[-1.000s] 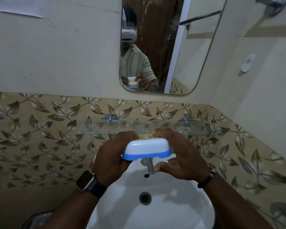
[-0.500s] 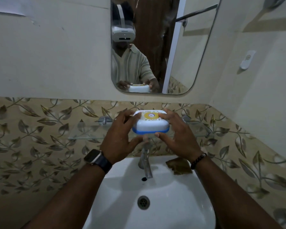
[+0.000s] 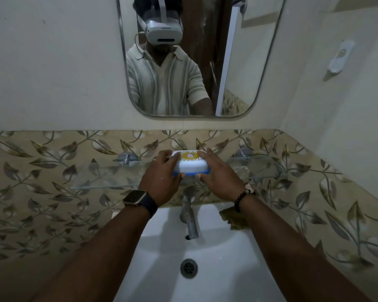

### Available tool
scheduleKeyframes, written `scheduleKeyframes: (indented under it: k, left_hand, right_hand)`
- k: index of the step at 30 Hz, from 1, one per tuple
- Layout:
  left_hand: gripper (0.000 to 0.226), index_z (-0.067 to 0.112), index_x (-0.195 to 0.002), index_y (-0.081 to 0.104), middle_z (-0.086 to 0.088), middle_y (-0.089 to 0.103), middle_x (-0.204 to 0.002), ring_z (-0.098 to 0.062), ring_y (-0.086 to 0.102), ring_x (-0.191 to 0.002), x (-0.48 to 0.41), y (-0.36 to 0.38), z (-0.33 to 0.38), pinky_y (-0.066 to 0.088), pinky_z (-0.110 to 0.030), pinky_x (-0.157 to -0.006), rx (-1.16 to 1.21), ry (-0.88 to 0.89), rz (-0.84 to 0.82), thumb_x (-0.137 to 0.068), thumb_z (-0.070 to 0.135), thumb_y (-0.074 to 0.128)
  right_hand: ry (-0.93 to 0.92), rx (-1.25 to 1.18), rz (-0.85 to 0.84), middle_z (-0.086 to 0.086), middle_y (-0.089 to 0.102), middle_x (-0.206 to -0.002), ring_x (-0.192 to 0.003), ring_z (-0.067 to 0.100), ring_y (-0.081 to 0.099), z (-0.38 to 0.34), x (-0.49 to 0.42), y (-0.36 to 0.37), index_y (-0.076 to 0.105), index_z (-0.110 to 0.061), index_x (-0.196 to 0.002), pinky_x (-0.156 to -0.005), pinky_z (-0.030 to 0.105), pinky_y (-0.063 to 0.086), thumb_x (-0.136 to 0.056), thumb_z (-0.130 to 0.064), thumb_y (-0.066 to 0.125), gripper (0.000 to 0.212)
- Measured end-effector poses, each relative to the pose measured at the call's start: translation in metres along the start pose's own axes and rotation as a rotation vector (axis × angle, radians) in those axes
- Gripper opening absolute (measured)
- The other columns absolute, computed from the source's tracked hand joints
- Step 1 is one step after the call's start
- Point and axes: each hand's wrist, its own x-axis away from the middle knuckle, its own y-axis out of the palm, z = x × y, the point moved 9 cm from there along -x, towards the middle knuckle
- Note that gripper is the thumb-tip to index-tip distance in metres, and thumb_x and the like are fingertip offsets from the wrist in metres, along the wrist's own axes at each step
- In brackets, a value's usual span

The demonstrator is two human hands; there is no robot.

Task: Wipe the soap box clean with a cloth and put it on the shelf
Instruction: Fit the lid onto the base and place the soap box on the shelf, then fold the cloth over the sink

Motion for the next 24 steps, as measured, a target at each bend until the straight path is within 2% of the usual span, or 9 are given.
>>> scheduleKeyframes:
  k: [7, 12, 14, 16, 19, 21, 24]
  left_hand:
    - [0.063, 0.010, -0.146, 0.049, -0.019, 0.046, -0.148, -0.034, 0.055, -0.124, 0.006, 0.009, -0.010, 0.051, -0.039, -0.095, 0.019, -0.051, 0.020, -0.091, 0.030, 0.072]
    - [0.066, 0.012, -0.144, 0.049, -0.022, 0.040, -0.149, -0.037, 0.049, -0.129, 0.016, 0.002, -0.002, 0.049, -0.047, -0.099, 0.001, -0.020, 0.128, -0.085, 0.020, 0.077]
    - [0.063, 0.016, -0.142, 0.049, -0.019, 0.042, -0.146, -0.037, 0.044, -0.130, 0.029, 0.006, 0.005, 0.044, -0.050, -0.103, -0.070, 0.014, 0.185, -0.084, 0.023, 0.073]
    - [0.057, 0.019, -0.137, 0.051, -0.014, 0.047, -0.139, -0.036, 0.044, -0.127, 0.048, 0.016, 0.012, 0.034, -0.051, -0.105, -0.176, 0.009, 0.237, -0.084, 0.035, 0.064]
    - [0.047, 0.022, -0.125, 0.056, -0.008, 0.049, -0.127, -0.035, 0.045, -0.119, 0.087, 0.045, 0.031, 0.030, -0.050, -0.101, -0.157, 0.031, 0.298, -0.083, 0.043, 0.062]
    - [0.043, 0.023, -0.120, 0.059, -0.005, 0.051, -0.125, -0.033, 0.047, -0.117, 0.106, 0.073, 0.049, 0.031, -0.047, -0.099, -0.101, 0.101, 0.255, -0.084, 0.045, 0.065]
    - [0.049, 0.025, -0.128, 0.057, -0.004, 0.053, -0.133, -0.033, 0.050, -0.123, 0.117, 0.119, 0.074, 0.029, -0.046, -0.105, -0.054, 0.186, 0.050, -0.085, 0.045, 0.065]
  right_hand:
    - [0.006, 0.013, 0.019, 0.000, 0.021, -0.167, -0.149, 0.020, 0.030, 0.011, 0.000, 0.009, 0.029, -0.030, -0.155, -0.115, 0.035, 0.035, -0.091, -0.030, 0.069, 0.075]
    - [-0.006, 0.030, 0.073, -0.001, 0.013, -0.168, -0.153, 0.015, 0.018, 0.013, 0.010, 0.003, 0.018, -0.035, -0.157, -0.114, 0.029, 0.031, -0.091, -0.031, 0.070, 0.084]
    - [-0.062, 0.043, 0.137, -0.001, 0.011, -0.169, -0.154, 0.013, 0.013, 0.009, 0.024, -0.003, 0.017, -0.030, -0.158, -0.117, 0.025, 0.026, -0.092, -0.029, 0.070, 0.085]
    - [-0.134, 0.079, 0.221, 0.003, 0.012, -0.169, -0.155, 0.012, 0.010, 0.007, 0.047, -0.009, 0.021, -0.019, -0.159, -0.122, 0.023, 0.018, -0.093, -0.026, 0.068, 0.081]
    - [-0.203, 0.095, 0.321, 0.009, 0.020, -0.167, -0.154, 0.018, 0.017, 0.012, 0.089, -0.012, 0.030, -0.011, -0.156, -0.122, 0.023, 0.022, -0.096, -0.022, 0.062, 0.068]
    - [-0.254, 0.130, 0.327, 0.011, 0.026, -0.164, -0.152, 0.021, 0.026, 0.022, 0.117, -0.007, 0.037, -0.008, -0.153, -0.121, 0.027, 0.028, -0.098, -0.021, 0.059, 0.060]
    - [-0.270, 0.186, 0.228, 0.011, 0.030, -0.163, -0.150, 0.022, 0.031, 0.047, 0.147, 0.008, 0.039, -0.008, -0.151, -0.119, 0.038, 0.034, -0.099, -0.018, 0.056, 0.056]
